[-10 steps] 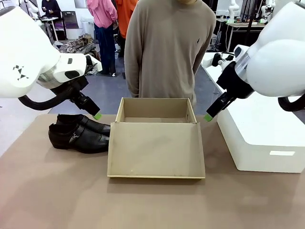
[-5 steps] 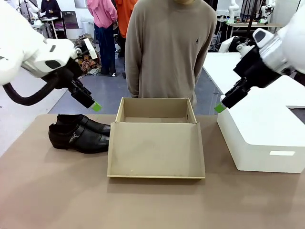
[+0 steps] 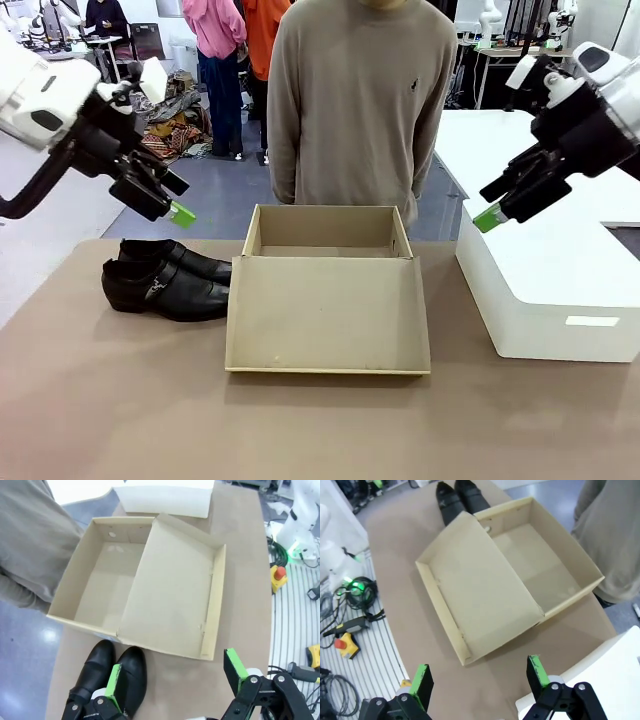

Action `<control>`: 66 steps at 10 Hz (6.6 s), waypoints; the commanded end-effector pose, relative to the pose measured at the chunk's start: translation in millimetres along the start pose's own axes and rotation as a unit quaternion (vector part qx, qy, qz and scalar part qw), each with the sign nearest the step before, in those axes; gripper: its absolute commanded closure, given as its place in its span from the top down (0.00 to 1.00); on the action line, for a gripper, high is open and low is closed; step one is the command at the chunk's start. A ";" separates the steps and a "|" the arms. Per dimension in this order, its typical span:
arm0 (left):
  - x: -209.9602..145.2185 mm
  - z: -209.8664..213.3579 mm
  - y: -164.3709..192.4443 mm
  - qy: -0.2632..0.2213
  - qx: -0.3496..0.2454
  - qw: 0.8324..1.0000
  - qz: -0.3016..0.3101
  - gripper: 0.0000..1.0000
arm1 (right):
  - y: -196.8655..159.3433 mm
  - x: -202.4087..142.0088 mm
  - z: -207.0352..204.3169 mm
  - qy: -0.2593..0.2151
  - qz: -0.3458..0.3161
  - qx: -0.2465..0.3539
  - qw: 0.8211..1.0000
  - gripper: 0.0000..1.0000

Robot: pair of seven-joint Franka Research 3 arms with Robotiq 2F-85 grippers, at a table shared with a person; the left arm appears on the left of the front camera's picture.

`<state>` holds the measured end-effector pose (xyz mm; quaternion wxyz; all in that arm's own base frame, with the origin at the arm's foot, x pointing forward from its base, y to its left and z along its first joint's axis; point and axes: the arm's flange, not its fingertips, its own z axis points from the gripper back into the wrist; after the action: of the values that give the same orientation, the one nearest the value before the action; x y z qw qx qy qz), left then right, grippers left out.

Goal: Pack the shoes into the box.
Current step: Place one shoe of the Shoes into the Shoes Box.

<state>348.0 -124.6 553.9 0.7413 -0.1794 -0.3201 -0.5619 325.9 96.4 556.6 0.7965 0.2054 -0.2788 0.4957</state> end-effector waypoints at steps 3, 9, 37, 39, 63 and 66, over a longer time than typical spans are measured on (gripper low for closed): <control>-15.2 0.8 4.7 -0.018 0.000 1.000 0.006 1.00 | -1.7 -16.6 12.8 -0.036 0.010 0.013 0.999 1.00; -12.9 5.0 6.9 -0.011 0.004 1.000 0.014 1.00 | -2.2 -10.3 18.5 -0.022 -0.002 0.005 1.000 1.00; -42.9 -0.3 154.7 0.306 -0.074 0.934 -0.170 1.00 | -2.2 -10.3 18.5 -0.022 -0.002 0.005 1.000 1.00; -50.2 -6.5 178.4 0.294 -0.084 0.942 -0.135 1.00 | -2.2 -10.3 18.5 -0.022 -0.002 0.005 1.000 1.00; -92.6 -105.0 298.2 0.317 -0.073 0.941 -0.088 1.00 | -2.2 -10.3 18.5 -0.022 -0.002 0.005 1.000 1.00; -99.7 -118.8 306.0 0.319 -0.100 0.939 -0.080 1.00 | -2.2 -10.3 18.5 -0.022 -0.002 0.005 1.000 1.00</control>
<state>646.1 -36.5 424.8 0.7336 -0.0363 -0.0349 -0.6778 318.5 75.8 563.3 0.7970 0.2104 -0.2870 0.4880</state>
